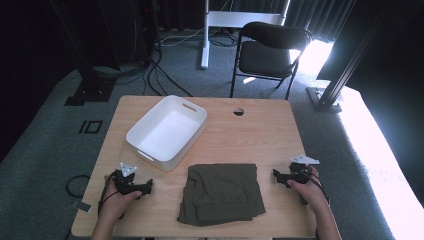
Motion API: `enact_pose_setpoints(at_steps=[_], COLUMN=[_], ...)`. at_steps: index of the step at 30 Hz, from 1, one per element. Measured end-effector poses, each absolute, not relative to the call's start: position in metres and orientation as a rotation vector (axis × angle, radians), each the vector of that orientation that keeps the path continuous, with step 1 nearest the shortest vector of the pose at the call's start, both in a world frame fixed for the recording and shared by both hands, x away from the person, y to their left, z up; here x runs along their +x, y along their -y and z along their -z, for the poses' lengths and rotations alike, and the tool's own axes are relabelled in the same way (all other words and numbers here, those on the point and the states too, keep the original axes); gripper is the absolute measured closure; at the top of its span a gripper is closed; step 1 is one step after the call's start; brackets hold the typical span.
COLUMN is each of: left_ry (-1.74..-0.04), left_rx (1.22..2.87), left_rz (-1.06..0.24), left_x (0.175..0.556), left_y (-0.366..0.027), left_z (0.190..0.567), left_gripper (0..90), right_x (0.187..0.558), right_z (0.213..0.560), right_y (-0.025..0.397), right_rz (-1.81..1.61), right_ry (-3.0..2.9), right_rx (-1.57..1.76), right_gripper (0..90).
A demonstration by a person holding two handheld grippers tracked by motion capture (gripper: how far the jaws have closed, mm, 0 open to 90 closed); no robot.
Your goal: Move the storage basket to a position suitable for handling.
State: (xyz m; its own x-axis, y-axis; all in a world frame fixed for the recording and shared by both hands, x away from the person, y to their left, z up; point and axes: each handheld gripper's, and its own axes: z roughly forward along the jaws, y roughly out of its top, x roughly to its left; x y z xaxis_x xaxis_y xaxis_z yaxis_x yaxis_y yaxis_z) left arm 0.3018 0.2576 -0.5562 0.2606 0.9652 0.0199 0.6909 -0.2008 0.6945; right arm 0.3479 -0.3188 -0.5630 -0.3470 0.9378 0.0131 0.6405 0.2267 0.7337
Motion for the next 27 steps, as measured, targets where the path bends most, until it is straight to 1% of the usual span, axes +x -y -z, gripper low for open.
enact_pose_setpoints(at_steps=[14, 21, 27], left_ry=[-1.474, -1.475, -1.46], left_rx=[1.993, 1.99, 1.986], left_rz=[-0.595, -0.602, -0.604], left_x=[0.303, 0.305, 0.308], left_y=[-0.26, -0.26, -0.258], left_z=[0.554, 0.554, 0.551], left_gripper=[1.1, 1.1, 1.1], right_x=[0.362, 0.373, 0.39], right_z=[0.561, 0.558, 0.553], right_y=[0.313, 0.301, 0.282], right_rz=[-0.909, -0.92, -0.947], right_ry=[-2.074, -2.086, -2.098], right_rx=[1.442, 1.421, 1.389], right_gripper=[11.2, 11.2, 11.2])
